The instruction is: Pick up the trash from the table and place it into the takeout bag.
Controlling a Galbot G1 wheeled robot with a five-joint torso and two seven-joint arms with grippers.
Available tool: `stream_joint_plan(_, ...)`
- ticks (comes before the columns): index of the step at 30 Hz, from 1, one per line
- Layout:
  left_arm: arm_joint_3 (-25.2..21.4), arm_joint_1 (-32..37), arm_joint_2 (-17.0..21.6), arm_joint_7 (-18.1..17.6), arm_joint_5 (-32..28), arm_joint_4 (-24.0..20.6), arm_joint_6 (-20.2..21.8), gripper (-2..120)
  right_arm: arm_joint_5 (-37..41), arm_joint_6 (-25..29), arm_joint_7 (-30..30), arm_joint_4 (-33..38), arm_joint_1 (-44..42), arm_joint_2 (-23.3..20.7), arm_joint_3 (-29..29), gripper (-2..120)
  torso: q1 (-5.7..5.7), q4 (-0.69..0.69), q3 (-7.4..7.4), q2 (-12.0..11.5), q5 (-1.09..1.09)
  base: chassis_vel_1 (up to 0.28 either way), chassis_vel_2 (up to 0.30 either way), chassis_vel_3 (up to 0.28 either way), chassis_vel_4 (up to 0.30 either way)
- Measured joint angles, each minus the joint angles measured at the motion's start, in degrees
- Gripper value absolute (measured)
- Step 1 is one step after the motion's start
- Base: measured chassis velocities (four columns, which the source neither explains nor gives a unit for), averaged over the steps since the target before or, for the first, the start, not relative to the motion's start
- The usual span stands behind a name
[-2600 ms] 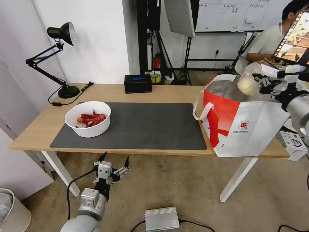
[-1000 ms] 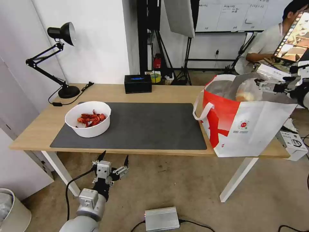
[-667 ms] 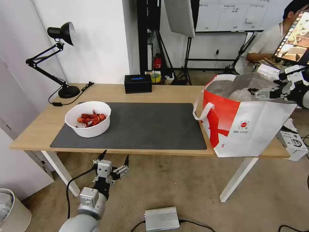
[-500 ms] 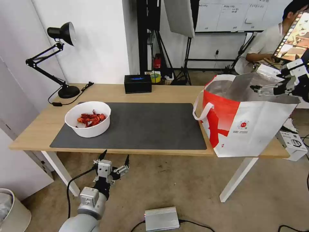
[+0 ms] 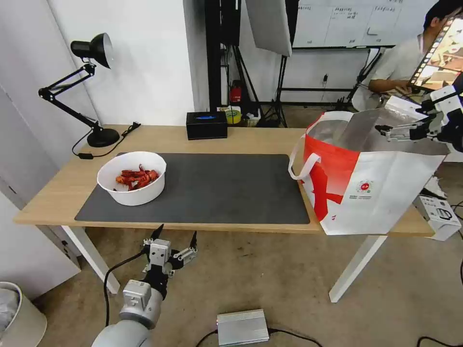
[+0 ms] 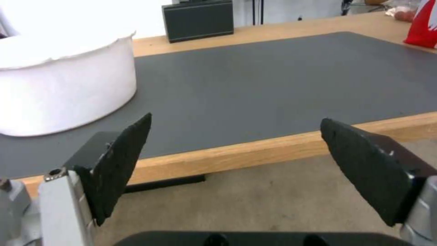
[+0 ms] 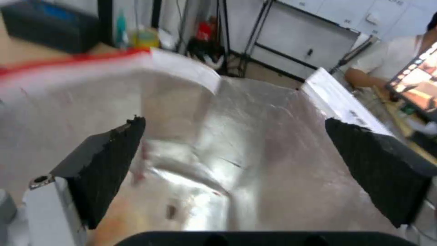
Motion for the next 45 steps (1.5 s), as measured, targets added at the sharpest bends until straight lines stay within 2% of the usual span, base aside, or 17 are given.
stream_joint_plan(1, -0.05, 0.08, -0.02, 0.0, 0.01, -0.12, -0.01, 100, 0.8, 2.88, 0.9, 0.32, -0.27, 0.81, -0.1, 100, 0.0, 0.01, 0.0, 0.0, -0.01, 0.0, 0.0, 0.0, 0.0)
stream_joint_plan(3, -0.2, 0.29, -0.1, 0.0, 0.07, -0.44, -0.02, 100, 1.75, 12.87, 1.84, 1.23, -1.3, 3.6, -0.84, 100, 0.0, 0.01, 0.0, 0.0, 0.0, 0.0, 0.0, 0.0, 0.0)
stream_joint_plan(4, -0.2, 0.29, -0.1, 0.0, 0.07, -0.44, -0.02, 100, 1.75, 12.87, 1.84, 1.23, -1.3, 3.6, -0.84, 100, 0.0, 0.01, 0.0, 0.0, 0.0, 0.0, 0.0, 0.0, 0.0)
stream_joint_plan(7, -0.57, 0.48, -0.16, 0.0, 0.11, -0.79, -0.03, 100, 1.87, 24.73, 1.48, 2.74, -2.77, 7.2, -1.81, 100, 0.0, 0.01, 0.0, 0.0, 0.0, 0.0, 0.0, 0.0, 0.0)
stream_joint_plan(8, -0.57, 0.48, -0.16, 0.0, 0.11, -0.79, -0.03, 100, 1.87, 24.73, 1.48, 2.74, -2.77, 7.2, -1.81, 100, 0.0, 0.01, 0.0, 0.0, 0.0, 0.0, 0.0, 0.0, 0.0)
stream_joint_plan(11, -0.96, 0.71, -0.31, -0.02, 0.12, -0.85, -0.03, 100, 1.04, 30.41, -1.07, 4.15, -4.54, 9.13, -2.15, 100, 0.0, 0.01, 0.0, 0.0, -0.02, 0.0, 0.0, 0.0, 0.0)
stream_joint_plan(12, -0.96, 0.71, -0.31, -0.02, 0.12, -0.85, -0.03, 100, 1.04, 30.41, -1.07, 4.15, -4.54, 9.13, -2.15, 100, 0.0, 0.01, 0.0, 0.0, -0.02, 0.0, 0.0, 0.0, 0.0)
stream_joint_plan(14, -1.49, 0.96, -0.56, -0.03, 0.13, -0.93, -0.13, 100, -1.11, 36.98, -3.32, 6.71, -7.18, 11.49, -3.1, 100, 0.0, 0.01, 0.0, 0.0, -0.02, 0.0, 0.0, 0.0, 0.0)
stream_joint_plan(15, -1.49, 0.96, -0.56, -0.03, 0.13, -0.93, -0.13, 100, -1.11, 36.98, -3.32, 6.71, -7.18, 11.49, -3.1, 100, 0.0, 0.01, 0.0, 0.0, -0.02, 0.0, 0.0, 0.0, 0.0)
stream_joint_plan(18, -2.04, 1.14, -0.63, -0.06, 0.11, -1.19, -0.39, 100, -5.56, 41.67, -3.83, 10.58, -13.22, 14.36, -3.24, 100, 0.0, 0.01, 0.0, 0.0, -0.02, 0.0, 0.0, 0.0, 0.0)
stream_joint_plan(24, -2.54, 1.03, -0.35, -0.07, -0.2, -1.27, -0.45, 100, -14.35, 45.13, -3.74, 12.95, -22.13, 18.88, -3.64, 100, 0.0, 0.0, 0.0, 0.0, -0.01, 0.0, 0.0, 0.0, 0.0)
stream_joint_plan(30, -2.72, 0.79, -0.08, -0.07, -0.65, -0.97, -0.47, 100, -28.17, 46.91, -2.5, 13.2, -32.46, 25.06, -5.03, 100, 0.0, 0.0, 0.0, 0.0, -0.01, 0.0, 0.0, 0.0, 0.0)
stream_joint_plan(36, -2.73, 0.8, 0.23, -0.07, -0.79, -0.86, -0.47, 100, -31.76, 47.66, -1.38, 12.68, -36.09, 27.67, -6.01, 100, 0.0, 0.0, 0.0, 0.0, -0.02, 0.0, 0.0, 0.0, 0.0)
stream_joint_plan(38, -2.75, 0.64, 0.3, -0.07, -0.87, -0.53, -0.47, 100, -35.02, 48.02, 0.68, 11.97, -38.36, 29.5, -8.05, 100, 0.0, 0.01, 0.0, 0.0, -0.02, 0.0, 0.0, 0.0, 0.0)
stream_joint_plan(45, -2.88, -0.12, 0.33, -0.07, -1.39, -0.06, -0.47, 100, -39.1, 48.24, 3.09, 10.41, -40.7, 32.63, -13.28, 100, 0.0, 0.01, 0.0, 0.0, -0.01, 0.0, 0.0, 0.0, 0.0)
